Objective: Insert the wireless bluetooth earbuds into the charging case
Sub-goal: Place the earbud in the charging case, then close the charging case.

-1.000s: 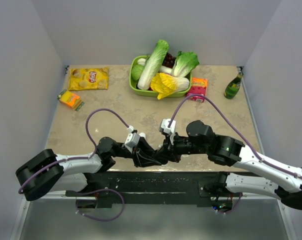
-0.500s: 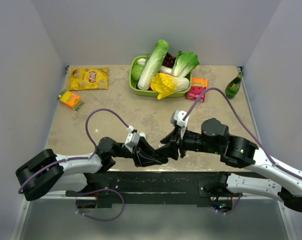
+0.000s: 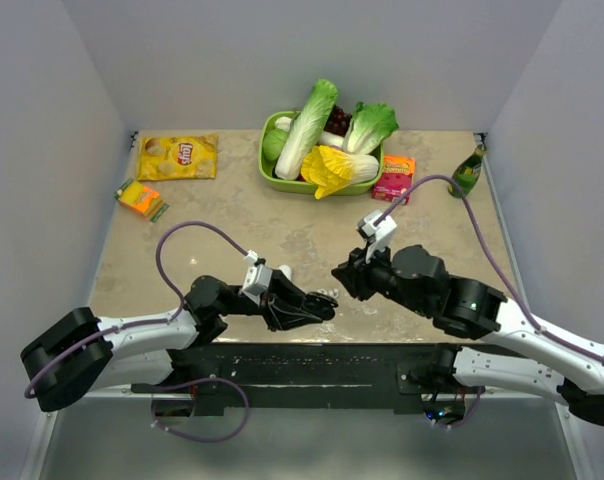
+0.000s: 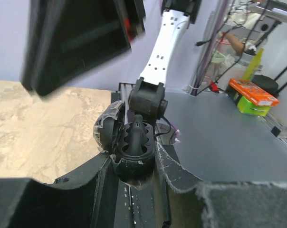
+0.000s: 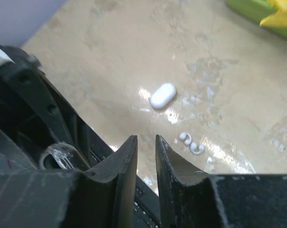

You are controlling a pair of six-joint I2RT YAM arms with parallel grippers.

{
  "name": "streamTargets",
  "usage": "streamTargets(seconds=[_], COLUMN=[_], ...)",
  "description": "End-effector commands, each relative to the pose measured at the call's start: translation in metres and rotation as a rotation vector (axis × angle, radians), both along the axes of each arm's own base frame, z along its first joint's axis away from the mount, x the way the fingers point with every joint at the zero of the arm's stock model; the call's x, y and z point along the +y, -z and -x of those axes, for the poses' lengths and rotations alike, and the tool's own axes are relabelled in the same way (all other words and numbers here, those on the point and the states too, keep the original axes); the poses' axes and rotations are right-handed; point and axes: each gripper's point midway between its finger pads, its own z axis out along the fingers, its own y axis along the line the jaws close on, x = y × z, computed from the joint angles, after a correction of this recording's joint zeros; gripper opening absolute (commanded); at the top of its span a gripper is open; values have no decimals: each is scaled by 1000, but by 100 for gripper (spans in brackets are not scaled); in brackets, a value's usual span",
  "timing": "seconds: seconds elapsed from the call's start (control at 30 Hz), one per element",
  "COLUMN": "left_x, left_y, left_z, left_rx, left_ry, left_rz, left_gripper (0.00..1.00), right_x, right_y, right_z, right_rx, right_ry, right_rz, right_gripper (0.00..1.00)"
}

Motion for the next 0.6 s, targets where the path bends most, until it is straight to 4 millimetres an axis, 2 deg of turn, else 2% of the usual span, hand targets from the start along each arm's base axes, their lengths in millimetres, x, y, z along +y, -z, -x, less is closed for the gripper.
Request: streamTargets(seconds=[0.0, 0.17, 0.43, 0.57], left_x=[2, 4, 6, 8], left_y=[-8, -9, -8, -10], left_z=[-16, -21, -21, -22], left_rx=[-58, -67, -66, -64], left_ry=[-112, -147, -161, -172], left_rz=[26, 20, 26, 35], left_gripper=[0, 0, 0, 0], right_x=[13, 22, 42, 45], right_y=[11, 11, 15, 16], right_z=[0, -1, 13, 16], right_rx=[55, 73, 93, 87], right_ry=[2, -3, -133, -163], right_rz=[-43, -57, -68, -66], right_gripper=[26, 30, 31, 33])
